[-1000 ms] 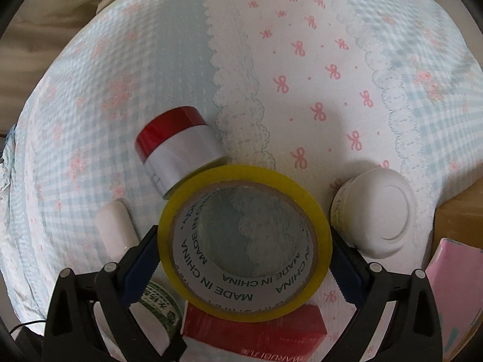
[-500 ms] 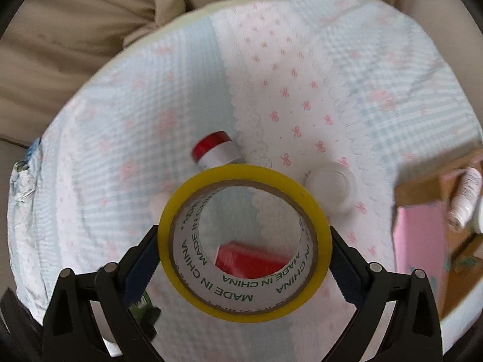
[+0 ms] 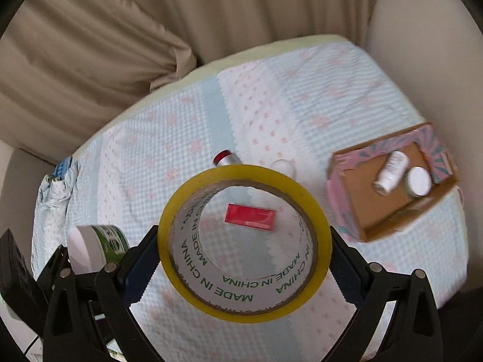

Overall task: Organize rigid objects
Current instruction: 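Carry the tape roll and green-banded jar into the box and open both tools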

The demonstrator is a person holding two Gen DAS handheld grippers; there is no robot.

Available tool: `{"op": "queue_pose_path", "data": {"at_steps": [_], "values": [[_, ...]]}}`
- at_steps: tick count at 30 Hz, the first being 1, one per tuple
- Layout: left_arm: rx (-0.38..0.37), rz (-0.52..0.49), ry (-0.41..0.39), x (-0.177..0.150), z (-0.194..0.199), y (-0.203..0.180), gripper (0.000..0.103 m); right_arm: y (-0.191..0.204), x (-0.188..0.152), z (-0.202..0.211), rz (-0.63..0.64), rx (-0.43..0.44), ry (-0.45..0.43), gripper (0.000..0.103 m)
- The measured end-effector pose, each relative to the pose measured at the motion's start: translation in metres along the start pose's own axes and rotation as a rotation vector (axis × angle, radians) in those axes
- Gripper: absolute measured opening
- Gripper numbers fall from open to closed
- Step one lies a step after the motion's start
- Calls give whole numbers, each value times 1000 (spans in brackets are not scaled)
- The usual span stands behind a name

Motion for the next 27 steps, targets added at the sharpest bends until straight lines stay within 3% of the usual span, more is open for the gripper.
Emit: {"op": "queue_pose_path", "data": {"at_steps": [6,13,20,27], "values": [[-9,-14,-48,29,25,-42,68,-49,-5,54,-52,-28,-64,99],[2,10,-78,55,23,-104,68,-125,-1,85,-79,-62,-99,99],[-16,31,-38,81,-19,-187,68,-208,18,87,-70,-65,-83,99],[-54,33,48,94,-84,-258,68,-283,41,59,-76,-62,-27,99]]}}
Point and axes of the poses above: each gripper's, at about its wrist camera, not at the fingertips, and z roughly against the way its jaws point, y to its left, x to its top, the point moved 4 cm from there along -z, roughly the way its jaws point, and after that the axes turned 3 degrees about -y, right-handed, at the moved point
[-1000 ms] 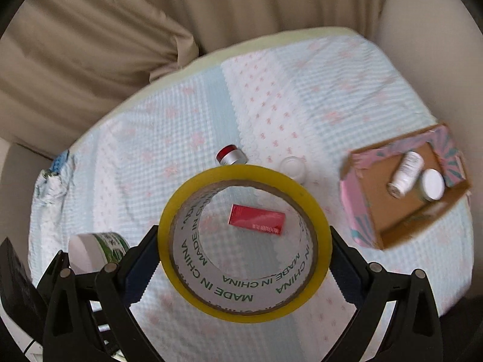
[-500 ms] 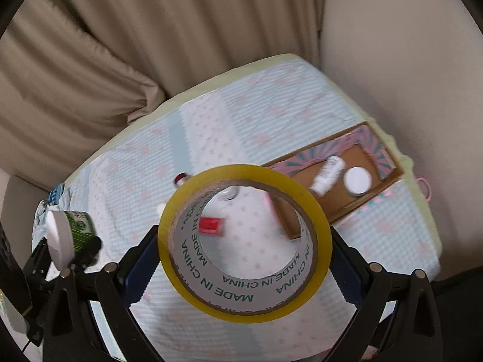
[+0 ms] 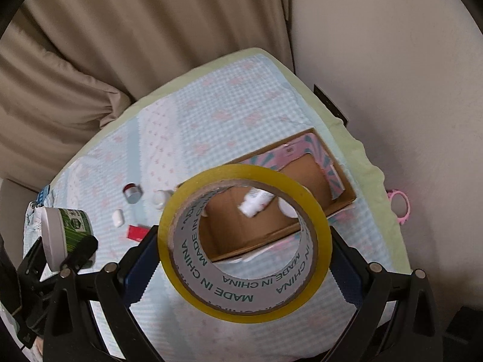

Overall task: Organize rigid objects
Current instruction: 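Carry the tape roll and green-banded jar into the box and open both tools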

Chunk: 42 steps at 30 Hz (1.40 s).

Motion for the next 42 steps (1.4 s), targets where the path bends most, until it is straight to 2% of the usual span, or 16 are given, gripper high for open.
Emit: {"op": "queue_pose_path", "data": {"at_steps": [8,15,22,27,31,32,33,34,36,38,40,42], "values": [[11,13,133,1,-87,-38,68,-49,26,-64,9,17,97,100],[41,20,249,1,-167,-43,68,-78,43,-140,29,36,217,100],[61,29,376,-16,-236,-46,68,-94,41,-195,16,75,271,100],[81,-21,411,-30,-254,-51,68,-110,35,-218,-27,84,289,100],[82,-22,425,-30,-257,-52,68,-115,37,-224,-33,82,293,100],[84,-22,427,-28,-256,-52,73,-114,38,-223,-20,82,279,100],[79,-21,422,-26,-254,-53,95,-114,38,-222,-5,77,264,100],[72,-20,406,-23,-250,-54,103,-113,39,-221,11,67,256,101],[66,-35,358,-15,-239,-58,103,-109,38,-217,40,52,252,103],[67,-58,358,-13,-234,-61,103,-109,38,-210,48,53,223,103],[63,-69,362,-13,-229,-62,103,-111,42,-198,34,44,153,103],[52,-60,363,-14,-223,-62,103,-112,45,-192,17,55,132,103]]}}
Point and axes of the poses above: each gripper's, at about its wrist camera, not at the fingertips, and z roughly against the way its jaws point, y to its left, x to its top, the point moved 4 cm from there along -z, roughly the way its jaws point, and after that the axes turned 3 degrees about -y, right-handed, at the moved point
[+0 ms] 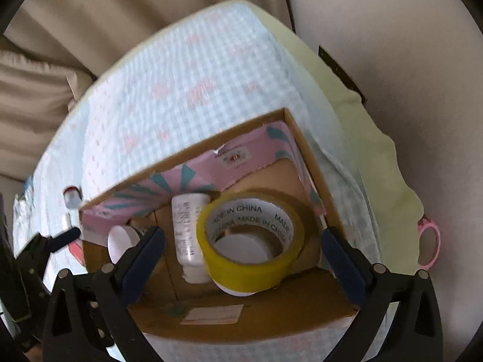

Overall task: Organize rigid objects
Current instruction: 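Carry the tape roll and green-banded jar into the box and open both tools, then withdraw both tools from the box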

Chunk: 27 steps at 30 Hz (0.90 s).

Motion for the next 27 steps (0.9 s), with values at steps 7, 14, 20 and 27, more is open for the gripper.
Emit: {"op": "queue_pose_path", "data": {"at_steps": [7,14,20,27], "values": [[-3,26,-14,-12,17,5,103,2,-8,13,12,-25,14,103],[10,53,-54,-17,42,14,103,8,-10,26,5,-41,3,103],[17,72,-99,-27,79,24,103,26,-14,53,52,-54,-25,103],[46,114,-180,-46,134,44,103,55,-26,95,99,-89,-66,103]]}}
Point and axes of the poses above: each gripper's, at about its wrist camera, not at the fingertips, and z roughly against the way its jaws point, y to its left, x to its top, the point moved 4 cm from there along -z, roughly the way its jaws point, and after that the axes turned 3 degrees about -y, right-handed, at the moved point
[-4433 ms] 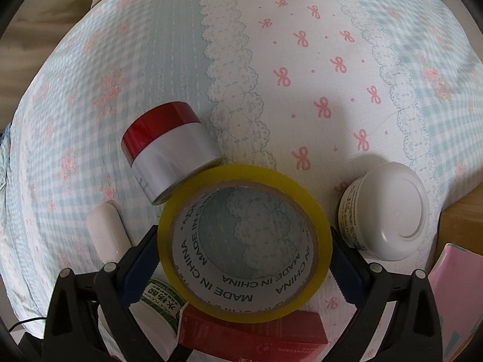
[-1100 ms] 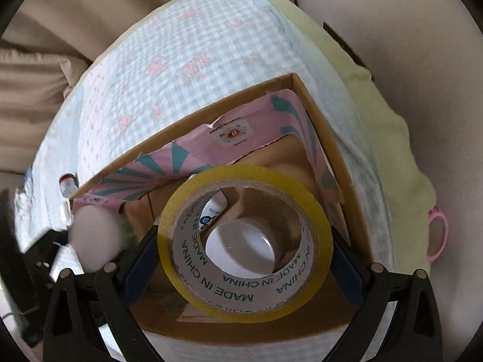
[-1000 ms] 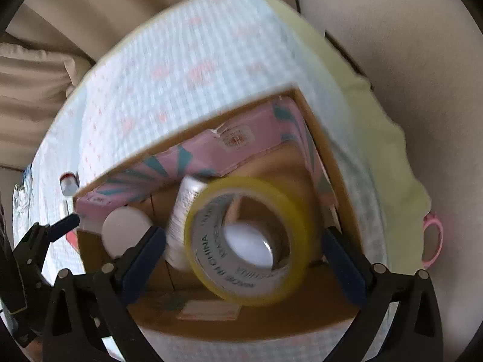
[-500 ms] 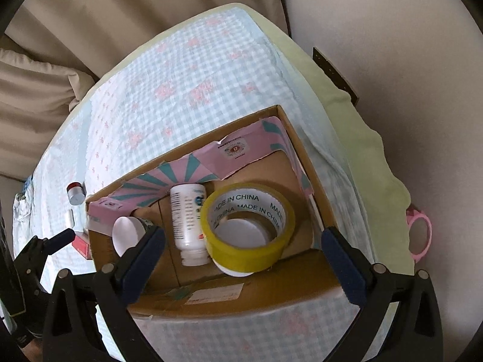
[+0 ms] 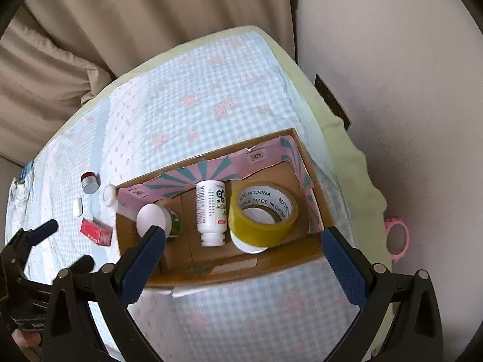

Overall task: Organize rigid objects
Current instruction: 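Withdraw both tools from the box, then move the left tool onto the white earbud case while the right tool approaches the small white jar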

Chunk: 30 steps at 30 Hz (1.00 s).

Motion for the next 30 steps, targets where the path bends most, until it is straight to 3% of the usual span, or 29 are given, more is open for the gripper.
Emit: {"op": "queue_pose_path", "data": {"at_steps": [7,11,18,23,30], "values": [[67,50,-97,-9,64,46,103,35,-14,48,55,-58,-70,103],[144,67,-180,-20,111,81,103,59,-25,72,74,-74,-105,103],[213,105,-264,-49,168,139,103,130,-47,103,136,-64,-135,103],[237,136,-269,-74,195,191,103,175,-59,104,126,-38,-126,103],[225,164,-237,-105,197,252,103,247,-78,99,141,-14,-116,103]]}}
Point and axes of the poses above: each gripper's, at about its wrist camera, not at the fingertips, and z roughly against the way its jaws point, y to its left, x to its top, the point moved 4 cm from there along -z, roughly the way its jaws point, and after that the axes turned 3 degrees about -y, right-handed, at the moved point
